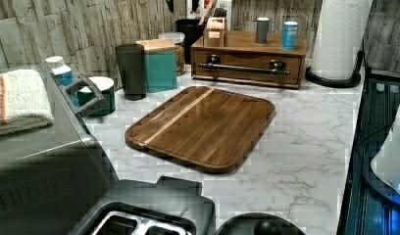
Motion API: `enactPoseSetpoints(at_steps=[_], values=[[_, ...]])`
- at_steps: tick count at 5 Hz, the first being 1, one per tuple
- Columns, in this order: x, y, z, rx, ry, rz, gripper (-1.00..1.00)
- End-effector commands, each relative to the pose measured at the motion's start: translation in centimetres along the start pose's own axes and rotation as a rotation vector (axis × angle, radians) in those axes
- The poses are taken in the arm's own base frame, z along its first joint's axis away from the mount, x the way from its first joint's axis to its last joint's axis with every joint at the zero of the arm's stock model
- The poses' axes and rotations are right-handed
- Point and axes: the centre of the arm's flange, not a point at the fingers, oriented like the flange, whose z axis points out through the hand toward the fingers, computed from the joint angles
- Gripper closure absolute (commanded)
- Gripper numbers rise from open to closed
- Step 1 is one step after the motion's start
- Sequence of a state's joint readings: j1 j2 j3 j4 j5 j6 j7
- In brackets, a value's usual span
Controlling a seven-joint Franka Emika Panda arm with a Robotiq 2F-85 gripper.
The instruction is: Open the drawer.
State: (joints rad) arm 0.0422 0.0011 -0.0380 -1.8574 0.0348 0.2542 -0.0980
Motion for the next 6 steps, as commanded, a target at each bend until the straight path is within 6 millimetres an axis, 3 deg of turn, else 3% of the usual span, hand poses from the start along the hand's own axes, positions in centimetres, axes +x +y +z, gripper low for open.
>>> enactPoseSetpoints(at_steps=[1,2,3,6], values=[[-0.1,0.1,0.4,0.000,-0.012,0.003,-1.00],[-0.1,0.1,0.4,0.000,-0.012,0.003,-1.00],[-1.5,1.0,0.8,0.020,-0.059,-0.108,-1.00],[-3.8,7.2,3.3,0.090,-0.060,-0.565,-1.00]])
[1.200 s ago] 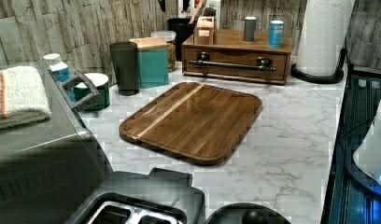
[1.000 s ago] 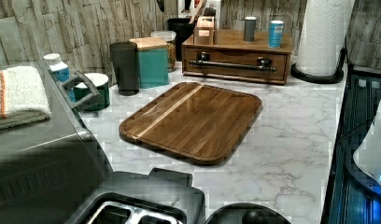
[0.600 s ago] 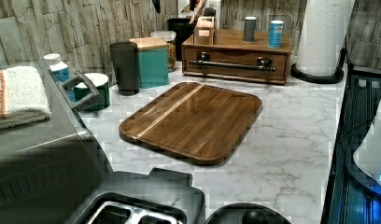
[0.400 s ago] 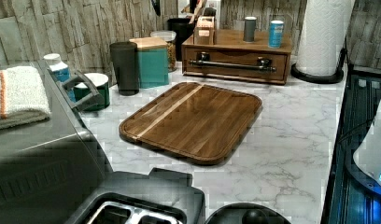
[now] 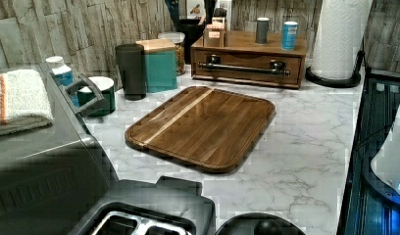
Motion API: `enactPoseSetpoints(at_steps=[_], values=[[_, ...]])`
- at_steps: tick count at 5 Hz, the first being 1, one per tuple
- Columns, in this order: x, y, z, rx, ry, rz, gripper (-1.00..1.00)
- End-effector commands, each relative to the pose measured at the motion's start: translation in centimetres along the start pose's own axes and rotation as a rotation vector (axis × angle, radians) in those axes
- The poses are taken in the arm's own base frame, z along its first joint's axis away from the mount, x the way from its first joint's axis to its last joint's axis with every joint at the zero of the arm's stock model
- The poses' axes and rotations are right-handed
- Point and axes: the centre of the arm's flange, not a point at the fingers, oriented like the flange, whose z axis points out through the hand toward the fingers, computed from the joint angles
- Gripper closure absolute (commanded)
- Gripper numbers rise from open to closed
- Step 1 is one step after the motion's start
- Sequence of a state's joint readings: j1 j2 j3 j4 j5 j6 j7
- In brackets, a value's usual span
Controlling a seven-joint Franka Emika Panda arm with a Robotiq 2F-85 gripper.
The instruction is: Open the drawer.
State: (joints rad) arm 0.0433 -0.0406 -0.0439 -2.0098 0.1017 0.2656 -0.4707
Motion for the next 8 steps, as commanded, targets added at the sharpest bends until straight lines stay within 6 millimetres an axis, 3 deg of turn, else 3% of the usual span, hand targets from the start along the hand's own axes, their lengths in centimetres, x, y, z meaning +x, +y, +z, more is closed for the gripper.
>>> enactPoseSetpoints(at_steps=[1,4,5,6,8], values=[[-3.8,6.5,-0.9,0.027,0.098,-0.350,-1.00],[-1.7,14.0,1.5,-0.057,0.207,-0.608,-1.00],[-0.6,16.6,2.2,-0.062,0.264,-0.619,-1.00],[0.2,18.2,3.1,-0.082,0.285,-0.636,-1.00],[0.7,18.8,4.6,-0.201,0.271,-0.661,-1.00]])
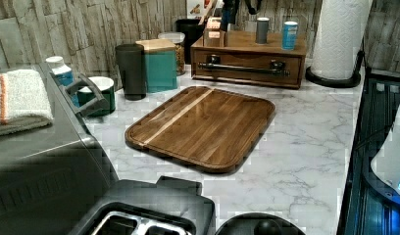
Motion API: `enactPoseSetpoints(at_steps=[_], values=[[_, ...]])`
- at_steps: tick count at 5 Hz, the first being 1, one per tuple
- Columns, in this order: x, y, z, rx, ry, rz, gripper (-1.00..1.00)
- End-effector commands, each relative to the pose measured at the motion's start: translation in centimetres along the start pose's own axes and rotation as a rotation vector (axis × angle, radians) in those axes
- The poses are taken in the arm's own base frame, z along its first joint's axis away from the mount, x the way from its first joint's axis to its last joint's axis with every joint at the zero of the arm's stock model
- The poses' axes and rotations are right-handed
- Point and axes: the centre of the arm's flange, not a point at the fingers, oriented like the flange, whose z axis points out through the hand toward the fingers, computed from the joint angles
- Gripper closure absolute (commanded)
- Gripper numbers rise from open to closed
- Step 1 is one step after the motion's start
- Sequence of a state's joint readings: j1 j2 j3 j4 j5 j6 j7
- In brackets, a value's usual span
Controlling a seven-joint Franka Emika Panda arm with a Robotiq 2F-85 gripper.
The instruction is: Open the drawer.
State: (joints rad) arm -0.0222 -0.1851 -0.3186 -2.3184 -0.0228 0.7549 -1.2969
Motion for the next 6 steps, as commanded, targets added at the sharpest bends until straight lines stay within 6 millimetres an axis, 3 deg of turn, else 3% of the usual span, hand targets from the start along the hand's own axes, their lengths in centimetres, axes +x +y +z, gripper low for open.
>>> enactPoseSetpoints(at_steps=[1,4,6], values=[[-0.8,0.3,3.8,-0.063,-0.067,-0.178,-1.00],[-2.7,5.6,6.6,-0.061,-0.048,-0.218,-1.00],[-3.8,7.7,9.5,-0.058,0.013,-0.194,-1.00]])
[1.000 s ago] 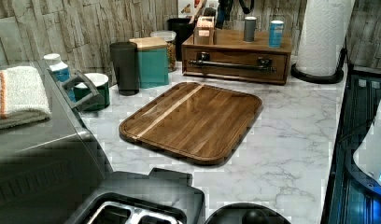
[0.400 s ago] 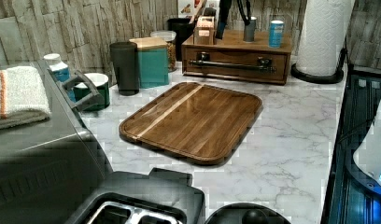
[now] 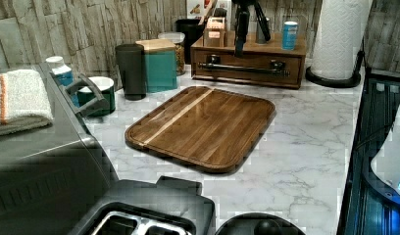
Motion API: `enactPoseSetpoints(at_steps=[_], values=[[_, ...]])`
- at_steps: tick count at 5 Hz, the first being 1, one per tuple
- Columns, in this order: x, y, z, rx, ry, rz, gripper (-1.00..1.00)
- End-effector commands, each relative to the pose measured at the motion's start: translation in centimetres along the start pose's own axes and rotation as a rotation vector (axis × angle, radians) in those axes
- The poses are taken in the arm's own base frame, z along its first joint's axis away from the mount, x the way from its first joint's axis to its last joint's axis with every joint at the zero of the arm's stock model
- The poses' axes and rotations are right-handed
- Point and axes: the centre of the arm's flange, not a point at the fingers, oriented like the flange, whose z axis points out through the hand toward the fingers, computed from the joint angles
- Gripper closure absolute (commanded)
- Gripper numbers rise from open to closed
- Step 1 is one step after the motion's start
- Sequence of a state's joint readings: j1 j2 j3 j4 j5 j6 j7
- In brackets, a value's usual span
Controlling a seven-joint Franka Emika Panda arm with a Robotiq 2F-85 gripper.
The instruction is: Open the drawer.
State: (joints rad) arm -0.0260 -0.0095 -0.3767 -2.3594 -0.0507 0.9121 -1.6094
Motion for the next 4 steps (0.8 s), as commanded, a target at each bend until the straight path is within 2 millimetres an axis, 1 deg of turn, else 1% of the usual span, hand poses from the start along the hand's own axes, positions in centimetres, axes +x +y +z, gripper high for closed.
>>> enactPoseSetpoints(at_steps=[1,2,3,4], values=[[-3.7,5.0,2.4,-0.064,0.106,0.113,-1.00],[-3.4,5.2,3.5,-0.049,0.087,0.133,-1.00],[-3.6,4.7,5.0,-0.033,0.099,0.167,-1.00],[-4.1,4.9,6.8,-0.047,0.114,0.151,-1.00]])
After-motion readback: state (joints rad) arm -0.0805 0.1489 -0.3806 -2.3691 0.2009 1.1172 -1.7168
